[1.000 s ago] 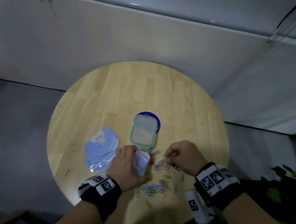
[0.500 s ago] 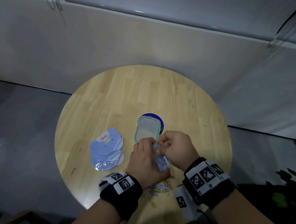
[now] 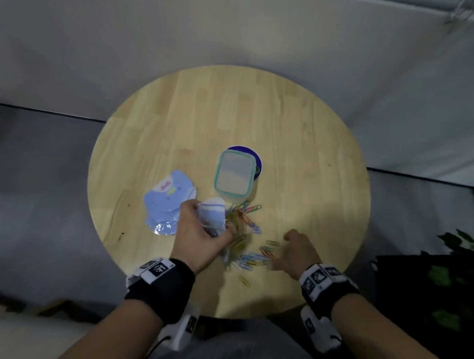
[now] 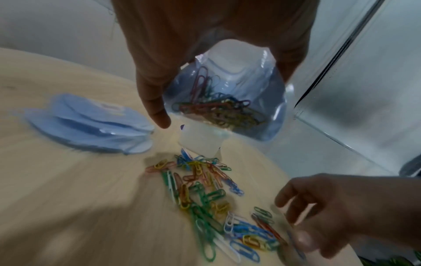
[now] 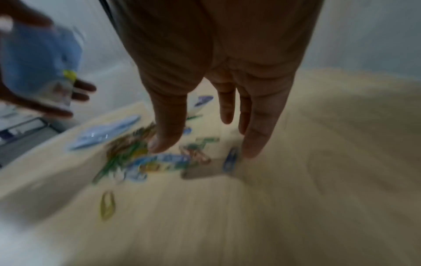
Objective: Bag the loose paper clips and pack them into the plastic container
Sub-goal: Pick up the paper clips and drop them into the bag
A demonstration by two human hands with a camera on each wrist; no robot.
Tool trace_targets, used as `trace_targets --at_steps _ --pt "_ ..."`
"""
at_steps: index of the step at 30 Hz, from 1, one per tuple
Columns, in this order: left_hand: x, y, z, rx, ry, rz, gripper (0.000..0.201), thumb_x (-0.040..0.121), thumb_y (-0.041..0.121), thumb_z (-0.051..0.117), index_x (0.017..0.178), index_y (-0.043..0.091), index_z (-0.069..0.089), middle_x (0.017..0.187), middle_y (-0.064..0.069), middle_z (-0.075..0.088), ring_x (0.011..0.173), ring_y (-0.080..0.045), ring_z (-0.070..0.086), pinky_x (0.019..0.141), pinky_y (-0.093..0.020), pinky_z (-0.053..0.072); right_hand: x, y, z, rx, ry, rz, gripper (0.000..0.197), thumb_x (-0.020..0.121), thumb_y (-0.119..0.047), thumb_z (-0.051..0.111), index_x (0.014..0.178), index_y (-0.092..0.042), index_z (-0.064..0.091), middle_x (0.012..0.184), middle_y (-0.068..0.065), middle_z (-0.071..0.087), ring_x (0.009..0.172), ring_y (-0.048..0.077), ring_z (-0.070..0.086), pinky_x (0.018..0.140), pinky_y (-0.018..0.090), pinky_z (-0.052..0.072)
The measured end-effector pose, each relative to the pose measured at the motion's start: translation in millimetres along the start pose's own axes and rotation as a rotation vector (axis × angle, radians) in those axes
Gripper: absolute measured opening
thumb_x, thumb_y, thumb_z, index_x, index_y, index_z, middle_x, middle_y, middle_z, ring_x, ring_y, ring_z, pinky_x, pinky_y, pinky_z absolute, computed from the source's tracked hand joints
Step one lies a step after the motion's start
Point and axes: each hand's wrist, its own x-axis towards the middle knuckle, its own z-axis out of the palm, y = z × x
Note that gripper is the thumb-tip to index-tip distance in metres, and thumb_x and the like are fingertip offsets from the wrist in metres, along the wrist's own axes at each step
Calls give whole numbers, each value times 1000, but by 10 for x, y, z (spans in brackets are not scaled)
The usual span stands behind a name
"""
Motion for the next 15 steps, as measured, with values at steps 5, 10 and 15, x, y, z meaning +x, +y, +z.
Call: trace_targets --at_steps 5,10,15 --pt "-88 -63 -38 100 -80 29 76 53 48 79 108 32 28 98 -4 50 79 -18 60 65 -32 53 52 -170 408 -179 45 -119 86 63 -36 83 130 -12 36 133 10 35 126 32 36 102 41 41" --pt "-46 -7 -45 -39 -26 -45 65 65 35 80 105 24 30 88 -5 55 65 -11 58 58 -18 49 60 -220 500 -177 74 -214 66 75 -26 76 129 -11 40 132 11 41 126 31 39 100 39 41" --pt "-38 -50 -38 34 -53 -31 70 62 43 79 109 25 30 98 -4 53 75 -8 59 69 -25 52 -137 -411 309 312 266 -355 27 86 -14 58 112 -17 57 108 7 63 101 22 61 88 36 51"
